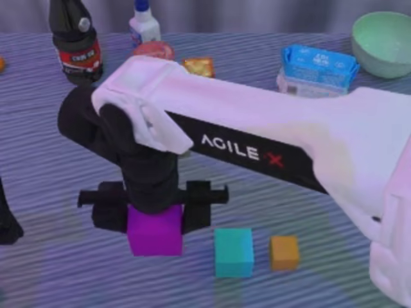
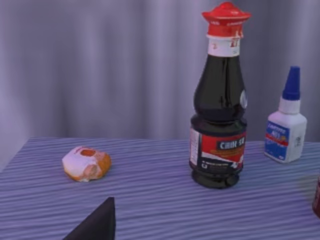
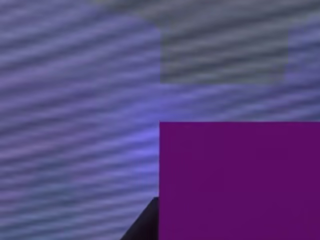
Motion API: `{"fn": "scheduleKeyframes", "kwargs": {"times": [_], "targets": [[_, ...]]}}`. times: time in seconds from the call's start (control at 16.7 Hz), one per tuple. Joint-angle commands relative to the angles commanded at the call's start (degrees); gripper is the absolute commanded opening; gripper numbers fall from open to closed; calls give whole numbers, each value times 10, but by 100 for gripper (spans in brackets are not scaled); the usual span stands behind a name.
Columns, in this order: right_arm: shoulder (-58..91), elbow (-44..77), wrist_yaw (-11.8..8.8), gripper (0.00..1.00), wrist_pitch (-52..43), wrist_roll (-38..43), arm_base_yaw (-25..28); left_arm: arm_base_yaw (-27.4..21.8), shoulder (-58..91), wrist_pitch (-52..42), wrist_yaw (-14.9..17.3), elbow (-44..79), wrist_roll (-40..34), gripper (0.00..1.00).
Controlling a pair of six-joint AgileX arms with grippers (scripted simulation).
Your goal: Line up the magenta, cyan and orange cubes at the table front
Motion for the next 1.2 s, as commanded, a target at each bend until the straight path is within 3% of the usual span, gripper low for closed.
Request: {"fn": "scheduleKeyframes", "kwargs": {"times": [0.42, 0.84, 1.14, 1.2], "targets": [[-1, 2, 0, 0, 2, 11, 7, 0, 0, 0, 0, 0, 0, 100], [24, -99, 1, 0, 128, 13, 10, 0, 0, 0, 0, 0, 0, 100], [27, -108, 1, 0, 138, 13, 11, 0, 0, 0, 0, 0, 0, 100], [27, -108, 1, 8, 138, 13, 11, 0, 0, 0, 0, 0, 0, 100]]}}
